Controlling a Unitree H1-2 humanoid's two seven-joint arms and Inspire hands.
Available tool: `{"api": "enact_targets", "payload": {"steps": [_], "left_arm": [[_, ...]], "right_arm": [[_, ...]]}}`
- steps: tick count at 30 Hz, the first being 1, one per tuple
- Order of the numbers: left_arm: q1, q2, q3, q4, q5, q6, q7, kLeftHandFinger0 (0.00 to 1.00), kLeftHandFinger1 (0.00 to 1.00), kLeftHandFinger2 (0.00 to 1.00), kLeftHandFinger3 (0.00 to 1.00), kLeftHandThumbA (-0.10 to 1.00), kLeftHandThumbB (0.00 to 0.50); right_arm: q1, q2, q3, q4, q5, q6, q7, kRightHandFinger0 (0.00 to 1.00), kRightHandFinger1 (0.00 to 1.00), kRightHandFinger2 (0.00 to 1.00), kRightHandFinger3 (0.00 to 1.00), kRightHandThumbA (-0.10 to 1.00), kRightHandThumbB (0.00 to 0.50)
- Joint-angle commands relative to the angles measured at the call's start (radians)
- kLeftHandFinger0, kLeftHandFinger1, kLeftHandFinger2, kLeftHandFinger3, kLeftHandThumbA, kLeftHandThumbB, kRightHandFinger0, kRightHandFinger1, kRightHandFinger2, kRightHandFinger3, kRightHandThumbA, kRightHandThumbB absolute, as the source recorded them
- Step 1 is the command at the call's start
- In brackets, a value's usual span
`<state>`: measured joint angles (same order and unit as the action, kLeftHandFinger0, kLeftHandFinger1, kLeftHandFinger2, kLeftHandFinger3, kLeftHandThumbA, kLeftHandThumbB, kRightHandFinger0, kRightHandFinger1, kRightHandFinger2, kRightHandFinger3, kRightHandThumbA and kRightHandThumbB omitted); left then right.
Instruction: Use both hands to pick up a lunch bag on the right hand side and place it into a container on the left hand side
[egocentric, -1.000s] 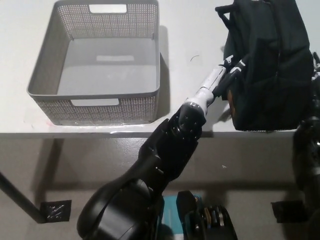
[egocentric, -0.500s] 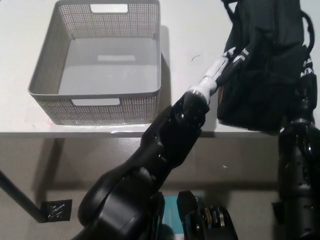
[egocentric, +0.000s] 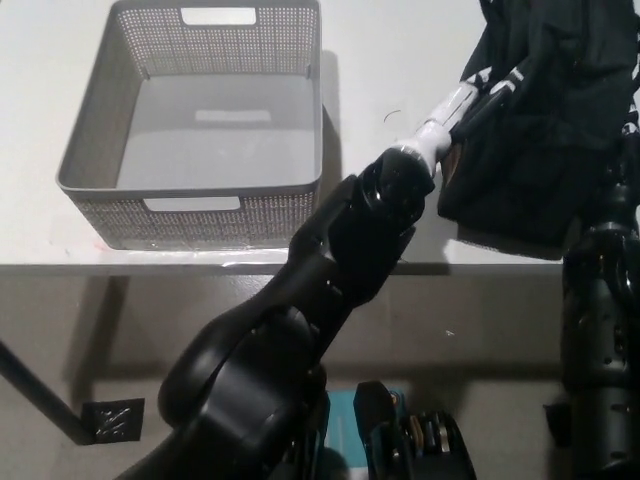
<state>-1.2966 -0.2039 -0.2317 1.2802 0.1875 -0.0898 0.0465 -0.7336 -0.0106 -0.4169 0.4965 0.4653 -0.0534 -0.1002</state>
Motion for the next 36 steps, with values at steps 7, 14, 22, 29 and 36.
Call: {"api": "enact_targets", "payload": {"steps": [7,14,22,29,36], "left_arm": [[-0.213,-0.002,0.037,-0.120,-0.039,-0.020,-0.105,1.00,1.00,1.00,1.00,1.00,0.339],[-0.270,0.089,0.072,-0.206,-0.059,-0.007,-0.108,1.00,1.00,1.00,1.00,1.00,0.287],[-0.188,0.276,0.134,-0.558,-0.090,0.157,-0.145,1.00,1.00,1.00,1.00,1.00,0.285],[-0.055,0.417,0.248,-0.827,-0.176,0.249,-0.161,1.00,1.00,1.00,1.00,1.00,0.290],[0.041,0.498,0.330,-0.996,-0.232,0.253,-0.166,1.00,1.00,1.00,1.00,1.00,0.280]], "right_arm": [[-0.299,0.005,0.084,-0.095,-0.021,0.053,-0.042,1.00,1.00,1.00,1.00,1.00,0.184],[-0.455,-0.002,0.138,-0.045,-0.050,0.086,-0.033,1.00,1.00,1.00,1.00,1.00,0.093],[-0.681,0.050,0.246,0.159,-0.114,0.051,0.030,1.00,1.00,1.00,1.00,1.00,0.095],[-0.850,0.132,0.350,0.366,-0.184,0.060,0.057,1.00,1.00,1.00,1.00,1.00,0.113],[-0.953,0.209,0.388,0.509,-0.199,0.024,0.060,1.00,1.00,1.00,1.00,1.00,0.148]]}}
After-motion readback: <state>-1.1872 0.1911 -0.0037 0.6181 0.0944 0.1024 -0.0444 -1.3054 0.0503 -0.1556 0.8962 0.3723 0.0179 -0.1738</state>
